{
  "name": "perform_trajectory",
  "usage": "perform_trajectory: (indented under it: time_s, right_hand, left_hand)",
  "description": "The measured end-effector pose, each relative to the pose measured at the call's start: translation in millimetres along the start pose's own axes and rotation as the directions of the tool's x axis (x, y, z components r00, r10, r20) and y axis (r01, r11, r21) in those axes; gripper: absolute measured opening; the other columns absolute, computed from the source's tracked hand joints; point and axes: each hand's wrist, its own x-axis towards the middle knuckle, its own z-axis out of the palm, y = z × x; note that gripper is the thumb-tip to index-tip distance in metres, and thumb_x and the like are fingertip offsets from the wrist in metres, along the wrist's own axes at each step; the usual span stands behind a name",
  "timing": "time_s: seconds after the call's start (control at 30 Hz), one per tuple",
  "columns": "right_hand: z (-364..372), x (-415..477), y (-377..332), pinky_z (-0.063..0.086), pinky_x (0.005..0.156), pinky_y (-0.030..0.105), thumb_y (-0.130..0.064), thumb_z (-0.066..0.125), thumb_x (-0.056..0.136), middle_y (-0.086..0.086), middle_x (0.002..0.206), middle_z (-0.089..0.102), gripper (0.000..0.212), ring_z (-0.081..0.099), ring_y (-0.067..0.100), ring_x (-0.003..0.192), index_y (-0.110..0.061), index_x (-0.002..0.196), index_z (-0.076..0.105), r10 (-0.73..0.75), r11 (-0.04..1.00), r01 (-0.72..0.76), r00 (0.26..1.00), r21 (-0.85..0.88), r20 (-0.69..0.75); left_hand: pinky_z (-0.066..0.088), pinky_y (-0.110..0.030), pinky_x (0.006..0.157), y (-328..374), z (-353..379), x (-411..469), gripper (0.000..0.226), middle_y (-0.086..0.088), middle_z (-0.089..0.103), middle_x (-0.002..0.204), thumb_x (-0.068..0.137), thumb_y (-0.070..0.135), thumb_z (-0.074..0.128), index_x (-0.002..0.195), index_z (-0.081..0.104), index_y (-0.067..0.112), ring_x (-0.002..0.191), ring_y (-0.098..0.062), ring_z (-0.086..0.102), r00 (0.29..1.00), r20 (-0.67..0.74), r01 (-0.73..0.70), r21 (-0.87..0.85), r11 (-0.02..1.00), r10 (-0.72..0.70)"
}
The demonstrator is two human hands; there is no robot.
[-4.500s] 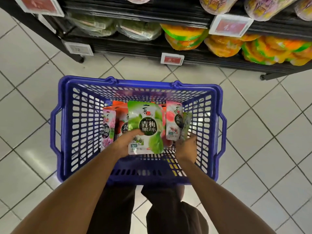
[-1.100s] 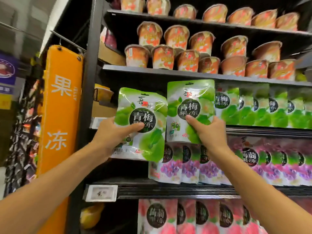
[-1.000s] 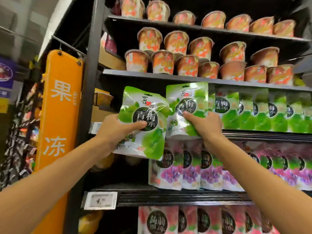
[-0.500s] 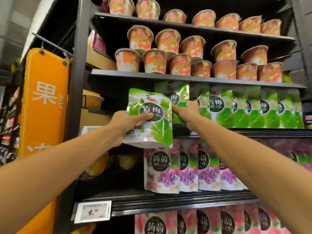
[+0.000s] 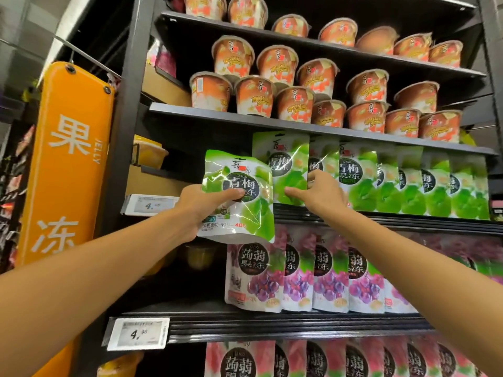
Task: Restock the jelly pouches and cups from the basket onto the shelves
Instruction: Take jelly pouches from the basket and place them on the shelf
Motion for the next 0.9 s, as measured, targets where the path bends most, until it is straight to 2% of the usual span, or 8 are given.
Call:
perform_trajectory:
  time_s: [0.1, 0.23, 0.3, 0.37, 0.5, 0.6, 0.7, 0.9]
  right_hand:
    - [-0.4, -2.2, -2.3, 0.042, 0.087, 0.038, -0.067, 0.071, 0.072, -0.001, 0.071, 0.061, 0.053, 0.059, 0.025, 0.081, -0.017, 0.083, 0.057, 0.013, 0.985, -0.026, 0.997, -0.173, -0.076]
    - [8.9, -7.8, 0.6, 0.036, 0.08, 0.038, -0.066, 0.069, 0.075, 0.002, 0.085, 0.063, 0.054, 0.059, 0.028, 0.089, -0.015, 0.087, 0.055, -0.019, 0.979, -0.01, 0.99, -0.205, -0.139]
    - [10.9, -10.1, 0.6, 0.042, 0.087, 0.04, -0.059, 0.07, 0.078, 0.001, 0.098, 0.059, 0.052, 0.057, 0.027, 0.099, -0.014, 0.099, 0.056, -0.054, 0.99, 0.027, 0.979, -0.137, -0.199]
    - [12.9, -13.8, -2.7, 0.042, 0.086, 0.036, -0.049, 0.067, 0.086, -0.001, 0.1, 0.05, 0.043, 0.054, 0.024, 0.101, -0.013, 0.106, 0.055, -0.129, 0.991, 0.136, 0.956, 0.008, -0.262]
    - [14.6, -18.7, -16.2, 0.031, 0.083, 0.026, -0.037, 0.06, 0.091, -0.005, 0.104, 0.042, 0.04, 0.043, 0.014, 0.099, -0.009, 0.117, 0.051, -0.117, 0.963, 0.191, 0.932, 0.192, -0.344]
    - [15.6, -15.8, -19.6, 0.032, 0.086, 0.027, -0.033, 0.062, 0.09, 0.001, 0.111, 0.047, 0.039, 0.046, 0.02, 0.107, -0.009, 0.119, 0.05, -0.096, 0.972, 0.148, 0.96, 0.181, -0.264]
    - [20.9, -14.5, -18.7, 0.036, 0.087, 0.031, -0.036, 0.067, 0.089, 0.009, 0.119, 0.05, 0.043, 0.048, 0.026, 0.113, -0.01, 0.119, 0.049, -0.053, 0.99, 0.073, 0.987, 0.125, -0.152]
    - [21.8, -11.9, -12.7, 0.041, 0.089, 0.039, -0.04, 0.068, 0.087, 0.014, 0.121, 0.056, 0.048, 0.048, 0.034, 0.115, -0.013, 0.12, 0.047, 0.077, 0.997, -0.074, 0.979, 0.021, -0.188]
  left_hand:
    - [0.038, -0.012, 0.029, -0.8, 0.2, 0.9, 0.031, 0.015, 0.067, 0.05, 0.064, 0.027, 0.089, 0.081, 0.066, 0.015, 0.041, 0.004, 0.06, 1.0, 0.003, 0.005, -0.01, 1.0, -0.005]
    - [0.043, -0.013, 0.034, -0.9, -1.3, 2.8, 0.035, 0.01, 0.072, 0.059, 0.062, 0.028, 0.089, 0.087, 0.069, 0.013, 0.046, -0.002, 0.066, 1.0, 0.018, -0.002, -0.014, 1.0, 0.002]
    - [0.044, -0.014, 0.035, -0.6, -3.0, 4.2, 0.035, 0.008, 0.073, 0.06, 0.063, 0.028, 0.089, 0.088, 0.07, 0.013, 0.047, -0.004, 0.067, 1.0, 0.02, -0.001, -0.012, 1.0, 0.001]
    - [0.047, -0.018, 0.037, 1.4, -5.3, 6.1, 0.037, 0.004, 0.074, 0.063, 0.063, 0.029, 0.089, 0.089, 0.069, 0.012, 0.049, -0.009, 0.069, 0.999, 0.028, 0.017, -0.02, 1.0, -0.016]
    - [0.053, -0.025, 0.043, 10.6, -10.2, 14.0, 0.041, -0.005, 0.076, 0.072, 0.063, 0.033, 0.089, 0.093, 0.07, 0.011, 0.056, -0.018, 0.072, 0.998, 0.057, 0.043, -0.022, 0.999, -0.042]
    - [0.057, -0.028, 0.051, 15.2, -10.0, 19.4, 0.043, -0.008, 0.077, 0.08, 0.064, 0.032, 0.088, 0.096, 0.07, 0.009, 0.061, -0.02, 0.073, 0.998, 0.049, 0.039, -0.014, 0.999, -0.038]
    - [0.056, -0.028, 0.049, 15.4, -8.4, 21.7, 0.041, -0.006, 0.076, 0.074, 0.065, 0.031, 0.088, 0.094, 0.069, 0.01, 0.057, -0.019, 0.072, 0.998, 0.043, 0.043, -0.008, 0.999, -0.043]
    - [0.052, -0.024, 0.042, 10.9, -6.8, 23.3, 0.036, -0.003, 0.075, 0.067, 0.065, 0.029, 0.088, 0.089, 0.068, 0.012, 0.054, -0.017, 0.072, 0.997, 0.066, 0.048, 0.005, 0.999, -0.049]
